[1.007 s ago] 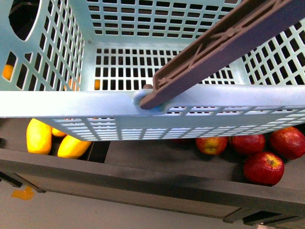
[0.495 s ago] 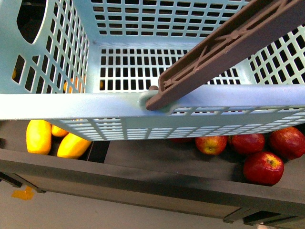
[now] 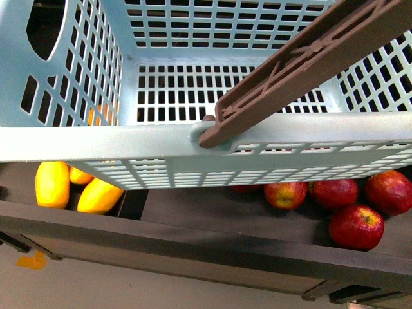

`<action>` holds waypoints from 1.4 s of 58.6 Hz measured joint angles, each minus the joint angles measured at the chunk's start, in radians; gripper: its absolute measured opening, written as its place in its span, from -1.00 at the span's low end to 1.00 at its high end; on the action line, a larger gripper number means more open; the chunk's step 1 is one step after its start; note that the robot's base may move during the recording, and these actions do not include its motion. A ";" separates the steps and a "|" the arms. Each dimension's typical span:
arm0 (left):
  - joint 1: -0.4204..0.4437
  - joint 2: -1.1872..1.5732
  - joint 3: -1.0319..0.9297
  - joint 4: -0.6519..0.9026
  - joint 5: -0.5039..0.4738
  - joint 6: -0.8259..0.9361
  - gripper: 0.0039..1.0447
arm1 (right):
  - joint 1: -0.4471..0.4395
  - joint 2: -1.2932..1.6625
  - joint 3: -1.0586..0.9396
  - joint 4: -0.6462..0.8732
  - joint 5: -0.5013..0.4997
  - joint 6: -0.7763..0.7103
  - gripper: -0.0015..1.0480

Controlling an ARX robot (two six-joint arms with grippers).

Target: Pick lemon and mango into basket

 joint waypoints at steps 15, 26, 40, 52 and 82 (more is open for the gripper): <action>0.000 0.000 0.000 0.000 -0.001 0.000 -0.90 | 0.054 0.149 0.184 -0.076 0.019 0.031 0.83; 0.000 0.000 0.000 0.000 0.000 0.000 -0.90 | 0.071 0.221 0.254 -0.108 0.029 0.055 0.83; 0.000 0.000 0.000 0.000 0.000 0.000 -0.90 | 0.074 0.287 0.339 -0.142 0.036 0.082 0.83; 0.000 0.000 0.000 0.000 0.000 0.000 -0.90 | 0.076 0.330 0.397 -0.172 0.051 0.093 0.83; 0.000 0.000 0.000 0.000 -0.001 0.000 -0.90 | 0.090 0.415 0.519 -0.232 0.070 0.110 0.62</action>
